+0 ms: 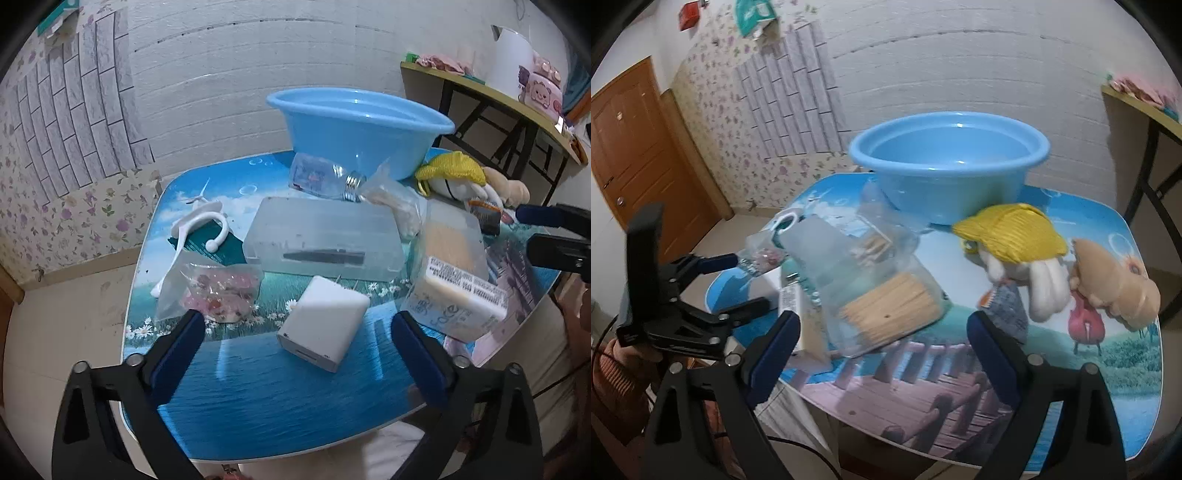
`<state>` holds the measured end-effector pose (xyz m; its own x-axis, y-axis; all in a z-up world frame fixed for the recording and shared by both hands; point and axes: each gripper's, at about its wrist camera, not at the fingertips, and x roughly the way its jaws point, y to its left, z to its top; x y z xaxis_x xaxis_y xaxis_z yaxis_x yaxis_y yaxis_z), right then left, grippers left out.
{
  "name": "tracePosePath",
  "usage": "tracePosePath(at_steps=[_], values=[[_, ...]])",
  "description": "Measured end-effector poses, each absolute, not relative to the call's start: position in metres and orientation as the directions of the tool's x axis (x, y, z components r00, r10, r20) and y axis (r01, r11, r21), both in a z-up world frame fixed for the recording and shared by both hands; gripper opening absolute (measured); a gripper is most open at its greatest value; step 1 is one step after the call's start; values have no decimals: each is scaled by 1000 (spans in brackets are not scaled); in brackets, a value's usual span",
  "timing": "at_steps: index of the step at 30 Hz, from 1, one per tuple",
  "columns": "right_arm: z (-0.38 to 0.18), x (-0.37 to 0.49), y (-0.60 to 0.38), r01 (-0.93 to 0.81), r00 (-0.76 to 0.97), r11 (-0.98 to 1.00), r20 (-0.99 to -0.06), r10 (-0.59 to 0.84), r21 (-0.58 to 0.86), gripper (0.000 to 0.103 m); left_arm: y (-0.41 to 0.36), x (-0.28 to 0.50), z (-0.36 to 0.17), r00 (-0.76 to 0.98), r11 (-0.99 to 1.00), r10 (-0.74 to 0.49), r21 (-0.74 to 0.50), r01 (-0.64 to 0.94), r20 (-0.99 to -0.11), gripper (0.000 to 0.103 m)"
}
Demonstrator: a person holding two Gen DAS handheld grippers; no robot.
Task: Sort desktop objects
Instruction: 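Grasp the white square charger with the left gripper while the right grasps the white printed box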
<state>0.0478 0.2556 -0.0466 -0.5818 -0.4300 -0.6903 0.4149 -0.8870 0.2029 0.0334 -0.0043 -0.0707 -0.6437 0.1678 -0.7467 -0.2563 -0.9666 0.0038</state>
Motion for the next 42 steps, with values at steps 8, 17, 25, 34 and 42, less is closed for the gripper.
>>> tracePosePath(at_steps=[8, 17, 25, 34, 42], values=[[-49, 56, 236, 493, -531, -849, -707, -467, 191, 78, -3, 36, -74, -645, -967, 164, 10, -256, -747, 44], [-63, 65, 199, 612, -446, -780, -759, -475, 129, 46, -9, 45, -75, -634, -969, 170, -11, -247, -754, 44], [-60, 69, 207, 626, -457, -770, -742, -492, 125, 20, -7, 49, -68, -645, -969, 166, -3, -247, -746, 44], [-62, 72, 248, 567, -471, -810, -748, -468, 149, 20, -2, 50, -70, -637, -967, 157, 14, -255, -755, 44], [-62, 79, 283, 484, -529, -868, -752, -394, 114, 20, 5, 47, -77, -619, -965, 151, 20, -260, -771, 44]])
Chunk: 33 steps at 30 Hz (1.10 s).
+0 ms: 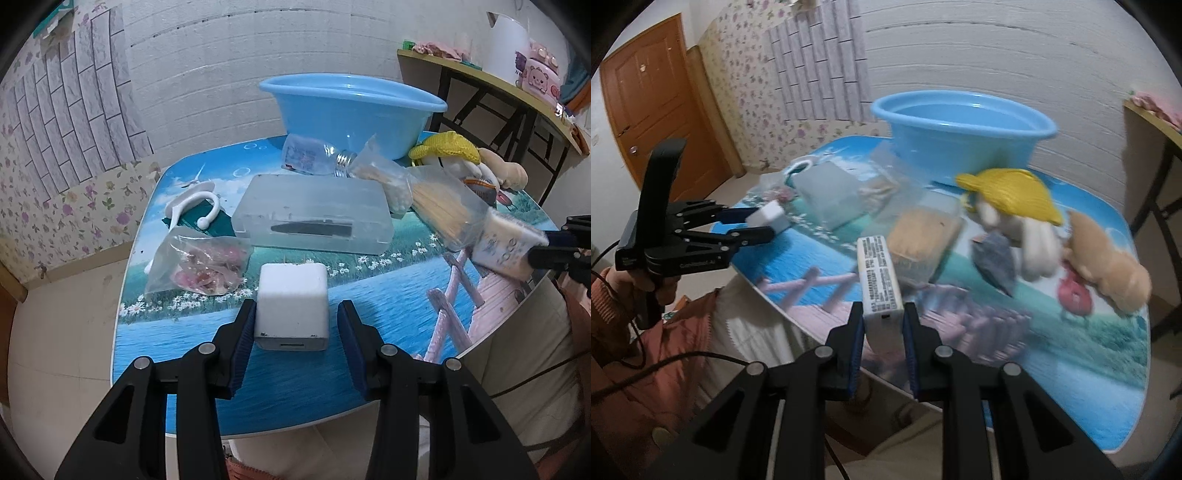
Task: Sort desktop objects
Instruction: 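Grasp the white square charger with the left gripper while the right grasps the white printed box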
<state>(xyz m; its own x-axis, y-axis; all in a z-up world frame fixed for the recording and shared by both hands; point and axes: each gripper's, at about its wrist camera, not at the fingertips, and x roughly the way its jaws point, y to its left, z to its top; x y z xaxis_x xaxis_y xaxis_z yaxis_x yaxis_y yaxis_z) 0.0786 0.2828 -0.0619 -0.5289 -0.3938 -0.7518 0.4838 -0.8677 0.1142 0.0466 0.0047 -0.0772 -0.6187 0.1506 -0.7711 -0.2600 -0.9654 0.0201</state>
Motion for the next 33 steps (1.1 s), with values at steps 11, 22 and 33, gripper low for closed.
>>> tracePosePath(at_steps=[11, 22, 33], values=[[-67, 82, 274, 501, -524, -863, -769, -366, 69, 24, 13, 44, -81, -598, -966, 143, 22, -259, -789, 60], [-87, 68, 267, 456, -510, -888, -802, -312, 56, 25, 12, 37, -87, -588, -973, 157, -21, -231, -793, 87], [-88, 66, 262, 455, -537, -889, -782, -317, 48, 46, 9, 35, -93, -635, -978, 156, -26, -209, -757, 103]])
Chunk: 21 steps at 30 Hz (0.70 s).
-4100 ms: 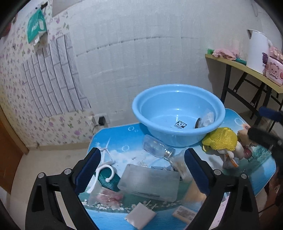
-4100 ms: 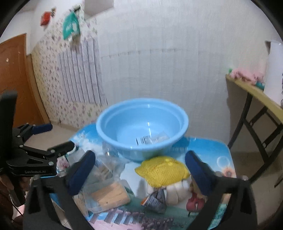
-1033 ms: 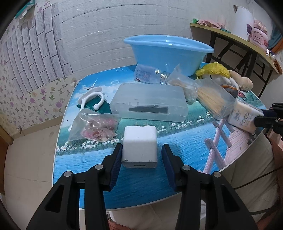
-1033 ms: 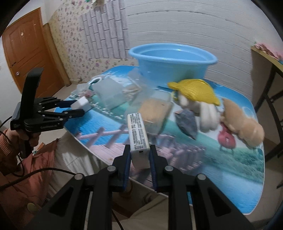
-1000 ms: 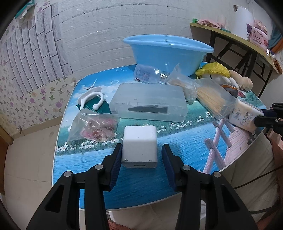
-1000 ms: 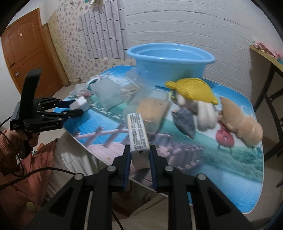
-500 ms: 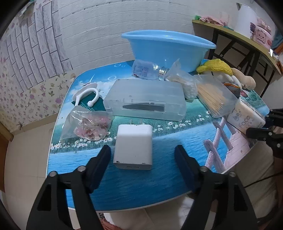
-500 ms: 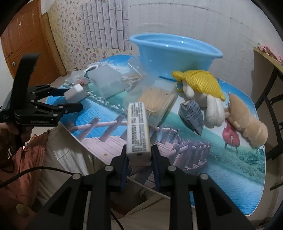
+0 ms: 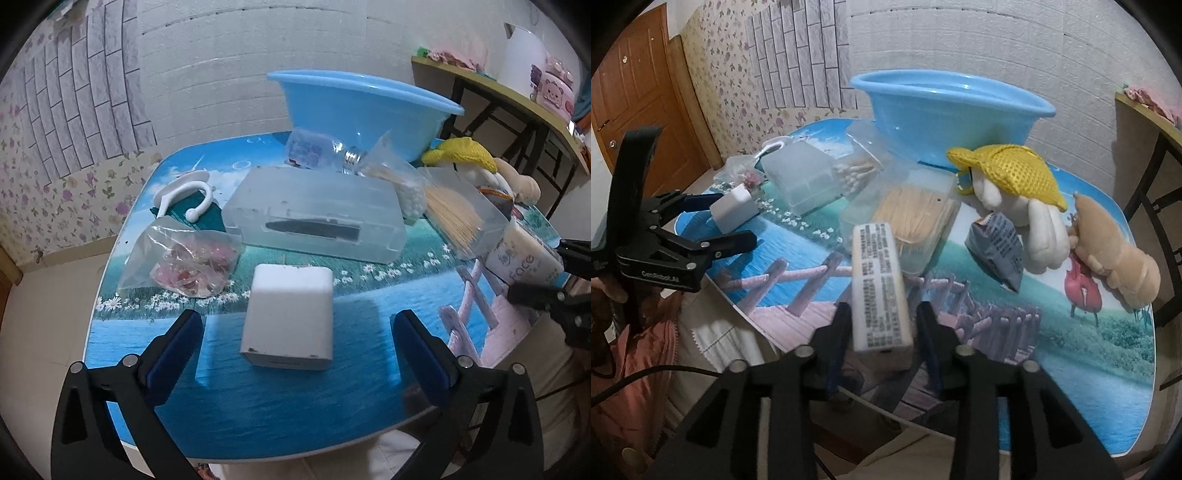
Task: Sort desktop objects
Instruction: 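Grasp the white square charger with the left gripper while the right grasps the white printed box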
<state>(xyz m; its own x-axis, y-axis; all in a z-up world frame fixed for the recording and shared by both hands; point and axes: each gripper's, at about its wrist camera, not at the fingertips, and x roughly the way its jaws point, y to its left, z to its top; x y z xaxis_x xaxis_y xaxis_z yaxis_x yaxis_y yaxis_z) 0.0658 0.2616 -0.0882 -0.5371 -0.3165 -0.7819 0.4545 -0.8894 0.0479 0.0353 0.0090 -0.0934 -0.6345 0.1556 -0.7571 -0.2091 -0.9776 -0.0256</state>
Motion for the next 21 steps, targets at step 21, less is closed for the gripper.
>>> tracePosePath(at_steps=[21], values=[[-88, 70, 261, 429, -567, -903, -774, -283, 16, 68, 8, 45, -91, -672, -971, 180, -20, -240, -718, 81]])
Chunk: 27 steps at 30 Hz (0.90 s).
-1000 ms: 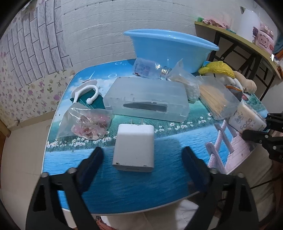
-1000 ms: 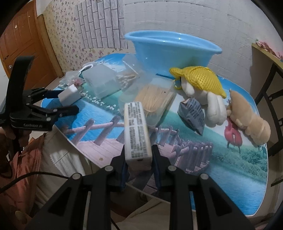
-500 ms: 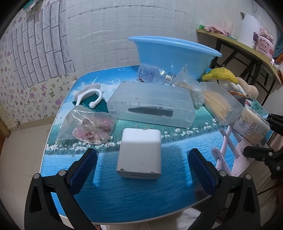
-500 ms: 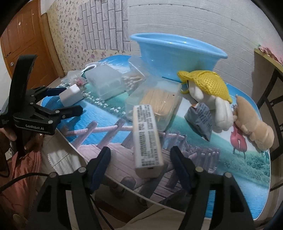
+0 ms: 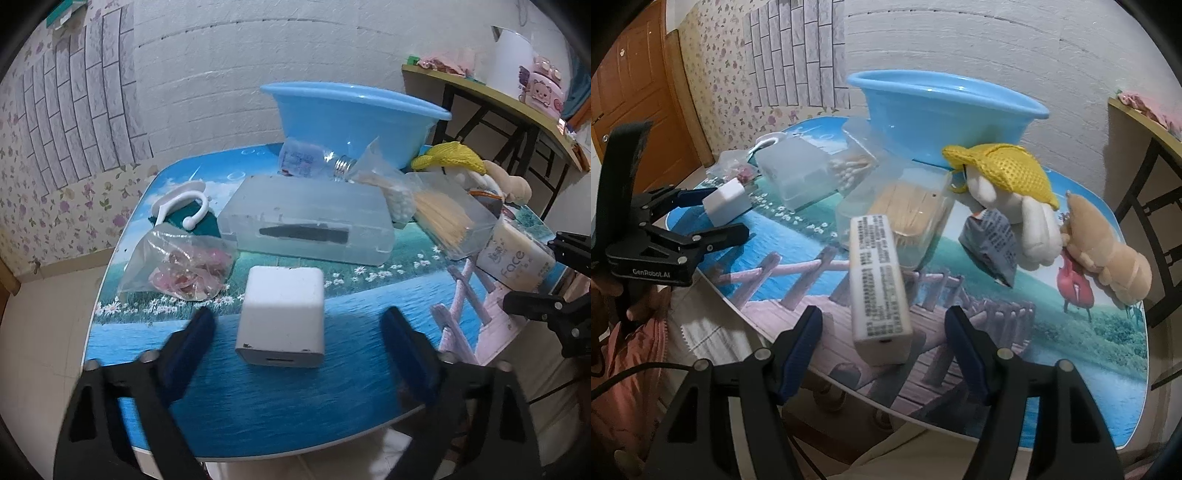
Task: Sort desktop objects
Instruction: 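Grasp the white square charger with the left gripper while the right grasps the white printed box, then carry the charger and printed box over the blue basin and open both grippers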
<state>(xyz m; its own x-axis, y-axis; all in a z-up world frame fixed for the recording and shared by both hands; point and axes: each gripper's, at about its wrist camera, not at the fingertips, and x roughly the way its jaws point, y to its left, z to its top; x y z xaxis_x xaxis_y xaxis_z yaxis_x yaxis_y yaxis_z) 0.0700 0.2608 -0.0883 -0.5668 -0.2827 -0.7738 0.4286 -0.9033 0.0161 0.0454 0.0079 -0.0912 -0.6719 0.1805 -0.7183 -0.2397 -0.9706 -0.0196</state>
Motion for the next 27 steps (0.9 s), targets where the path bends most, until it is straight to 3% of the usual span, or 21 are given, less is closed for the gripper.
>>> tracePosePath(at_steps=[3, 5, 10, 12, 13, 15, 27], values=[[-85, 71, 261, 437, -576, -899, -760, -302, 26, 67, 9, 47, -89, -681, -969, 187, -17, -248, -708, 57], [-84, 72, 262, 439, -581, -898, -752, -309, 30, 60, 9, 48, -87, -686, -970, 181, -13, -242, -705, 37], [-81, 71, 267, 429, -587, -902, -743, -322, 52, 54, 10, 50, -85, -680, -972, 175, -14, -235, -713, 37], [-80, 71, 267, 427, -589, -902, -739, -327, 59, 45, 9, 51, -84, -675, -973, 173, -16, -232, -717, 37], [-79, 71, 268, 426, -591, -903, -736, -330, 63, 33, 9, 51, -83, -674, -973, 172, -17, -231, -719, 37], [-77, 71, 269, 431, -587, -899, -733, -344, 77, 22, 9, 52, -81, -674, -973, 176, -23, -229, -717, 37], [-33, 78, 269, 473, -683, -878, -599, -417, 72, 20, 20, 52, -37, -718, -965, 234, -69, -252, -656, 37]])
